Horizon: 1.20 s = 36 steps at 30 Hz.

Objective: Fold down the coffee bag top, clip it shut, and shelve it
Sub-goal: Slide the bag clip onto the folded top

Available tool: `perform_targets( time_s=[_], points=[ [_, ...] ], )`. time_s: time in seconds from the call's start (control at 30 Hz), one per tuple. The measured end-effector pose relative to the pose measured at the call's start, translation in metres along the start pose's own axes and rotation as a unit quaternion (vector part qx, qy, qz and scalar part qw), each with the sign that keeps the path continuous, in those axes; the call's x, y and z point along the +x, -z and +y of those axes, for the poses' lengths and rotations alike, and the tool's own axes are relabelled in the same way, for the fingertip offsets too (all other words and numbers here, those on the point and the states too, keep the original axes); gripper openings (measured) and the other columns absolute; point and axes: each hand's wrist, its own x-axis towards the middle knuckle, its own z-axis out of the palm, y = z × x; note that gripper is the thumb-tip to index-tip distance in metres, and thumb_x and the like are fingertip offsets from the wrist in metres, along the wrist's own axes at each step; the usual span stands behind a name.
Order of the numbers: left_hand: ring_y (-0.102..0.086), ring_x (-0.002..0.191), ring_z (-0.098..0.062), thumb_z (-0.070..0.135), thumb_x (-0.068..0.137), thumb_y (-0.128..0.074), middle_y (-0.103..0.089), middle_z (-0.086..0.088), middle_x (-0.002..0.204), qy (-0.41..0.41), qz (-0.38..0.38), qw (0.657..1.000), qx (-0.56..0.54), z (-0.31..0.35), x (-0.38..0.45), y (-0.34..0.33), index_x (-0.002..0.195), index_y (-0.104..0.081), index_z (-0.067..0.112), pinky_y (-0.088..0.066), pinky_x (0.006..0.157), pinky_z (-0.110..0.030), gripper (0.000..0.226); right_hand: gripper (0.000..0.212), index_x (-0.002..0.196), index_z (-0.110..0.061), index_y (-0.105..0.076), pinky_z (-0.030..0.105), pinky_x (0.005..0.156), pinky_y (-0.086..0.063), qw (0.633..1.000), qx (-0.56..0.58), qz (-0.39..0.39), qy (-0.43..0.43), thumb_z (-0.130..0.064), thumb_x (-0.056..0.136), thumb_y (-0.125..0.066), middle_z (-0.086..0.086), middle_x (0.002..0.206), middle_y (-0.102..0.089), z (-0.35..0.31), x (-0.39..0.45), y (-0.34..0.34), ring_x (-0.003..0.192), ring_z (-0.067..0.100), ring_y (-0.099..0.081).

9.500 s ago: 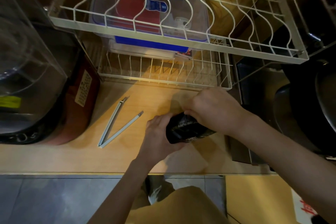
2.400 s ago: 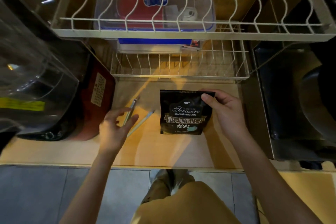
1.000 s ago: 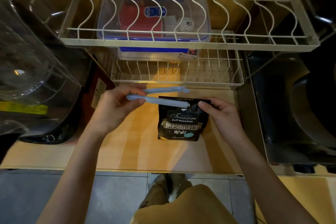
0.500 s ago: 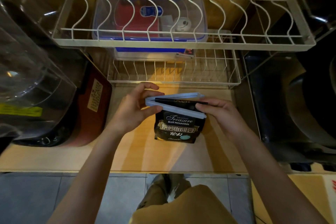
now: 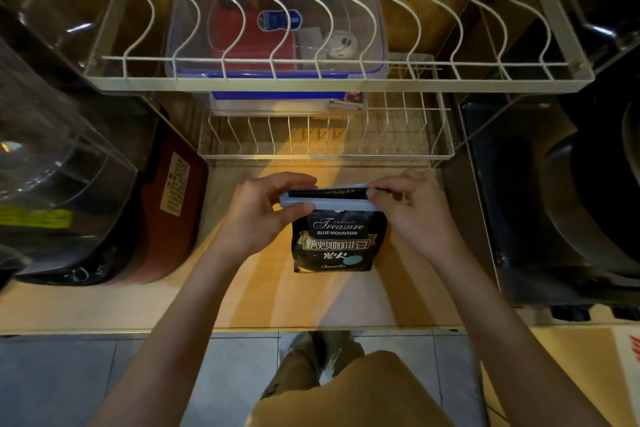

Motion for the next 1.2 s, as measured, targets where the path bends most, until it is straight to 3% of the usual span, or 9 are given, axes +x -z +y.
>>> perform_targets(
  time_s=[0.1, 0.23, 0.33, 0.5, 0.67, 0.77, 1.0, 1.13, 1.2],
  points=[
    [-0.063, 0.094, -0.012, 0.005, 0.074, -0.070, -0.065, 0.010, 0.096, -0.006, 0.007, 1.000, 0.023, 0.000, -0.001, 0.000, 0.099, -0.060, 0.029, -0.053, 0.084, -0.038, 0.036, 0.014, 0.096, -0.019, -0.068, 0.021, 0.072, -0.034, 0.999, 0.038, -0.015, 0.013, -0.016, 0.085, -0.059, -0.005, 0.075, -0.049, 0.003, -0.005, 0.003, 0.086, 0.014, -0.044],
    [-0.062, 0.091, -0.008, 0.006, 0.073, -0.070, -0.065, 0.009, 0.096, -0.018, 0.016, 0.999, 0.039, 0.000, -0.002, 0.000, 0.100, -0.059, 0.031, -0.053, 0.084, -0.040, 0.038, 0.033, 0.104, -0.024, -0.061, 0.009, 0.071, -0.044, 0.984, 0.175, -0.018, 0.001, -0.007, 0.077, -0.068, -0.006, 0.080, -0.051, 0.013, -0.016, 0.014, 0.075, -0.002, -0.049],
    [-0.061, 0.092, -0.009, 0.005, 0.073, -0.070, -0.066, 0.006, 0.095, -0.016, 0.021, 0.999, 0.037, 0.001, -0.002, -0.001, 0.099, -0.060, 0.031, -0.053, 0.083, -0.041, 0.038, 0.046, 0.111, -0.025, -0.057, 0.003, 0.073, -0.041, 0.990, 0.141, -0.007, -0.005, -0.008, 0.072, -0.073, -0.011, 0.096, -0.049, 0.022, -0.018, 0.019, 0.082, -0.006, -0.048],
    [-0.062, 0.088, -0.010, 0.003, 0.072, -0.071, -0.067, 0.002, 0.090, -0.010, 0.026, 0.999, 0.038, 0.002, -0.001, -0.001, 0.097, -0.062, 0.029, -0.051, 0.081, -0.038, 0.037, 0.036, 0.116, -0.015, -0.058, 0.010, 0.075, -0.048, 0.975, 0.194, -0.103, -0.024, -0.010, 0.080, -0.065, -0.012, 0.105, -0.060, 0.028, -0.010, 0.018, 0.093, 0.000, -0.057],
    [-0.060, 0.088, -0.007, 0.004, 0.072, -0.071, -0.063, 0.014, 0.088, -0.036, -0.003, 0.995, 0.095, 0.006, -0.002, 0.003, 0.100, -0.060, 0.028, -0.049, 0.076, -0.025, 0.039, 0.029, 0.101, -0.008, -0.065, 0.015, 0.080, -0.049, 0.968, 0.240, -0.067, 0.003, -0.001, 0.073, -0.069, 0.004, 0.101, -0.065, 0.037, -0.007, 0.014, 0.097, 0.009, -0.060],
    [-0.059, 0.082, -0.011, 0.004, 0.075, -0.068, -0.066, 0.002, 0.091, -0.071, -0.052, 0.980, 0.181, 0.014, 0.002, 0.007, 0.107, -0.063, 0.020, -0.048, 0.070, -0.021, 0.036, 0.032, 0.100, -0.009, -0.065, 0.012, 0.078, -0.049, 0.961, 0.272, -0.051, 0.000, 0.002, 0.071, -0.070, 0.007, 0.099, -0.065, 0.040, -0.009, 0.011, 0.094, 0.005, -0.061],
    [-0.057, 0.097, -0.025, 0.023, 0.081, -0.065, -0.063, -0.009, 0.107, -0.181, -0.102, 0.933, 0.293, 0.043, 0.023, -0.029, 0.112, -0.060, 0.013, -0.052, 0.075, -0.041, 0.033, 0.031, 0.101, -0.005, -0.067, 0.019, 0.083, -0.050, 0.961, 0.268, -0.056, 0.025, 0.001, 0.071, -0.071, 0.016, 0.101, -0.066, 0.044, -0.005, 0.010, 0.098, 0.018, -0.061],
    [-0.056, 0.092, -0.029, 0.022, 0.084, -0.059, -0.061, -0.011, 0.094, -0.194, -0.125, 0.911, 0.343, 0.043, 0.032, -0.048, 0.110, -0.061, 0.012, -0.051, 0.068, -0.045, 0.028, 0.030, 0.099, -0.002, -0.068, 0.020, 0.084, -0.049, 0.965, 0.256, -0.048, 0.039, 0.000, 0.069, -0.072, 0.018, 0.100, -0.067, 0.048, -0.004, 0.010, 0.097, 0.019, -0.061],
    [-0.057, 0.086, -0.032, 0.018, 0.083, -0.060, -0.061, -0.013, 0.086, -0.209, -0.120, 0.907, 0.346, 0.041, 0.032, -0.050, 0.106, -0.062, 0.009, -0.052, 0.062, -0.044, 0.025, 0.030, 0.098, -0.009, -0.068, 0.024, 0.085, -0.048, 0.969, 0.240, -0.036, 0.040, -0.002, 0.069, -0.074, 0.010, 0.096, -0.067, 0.049, -0.004, 0.009, 0.097, 0.018, -0.059]
  ],
)
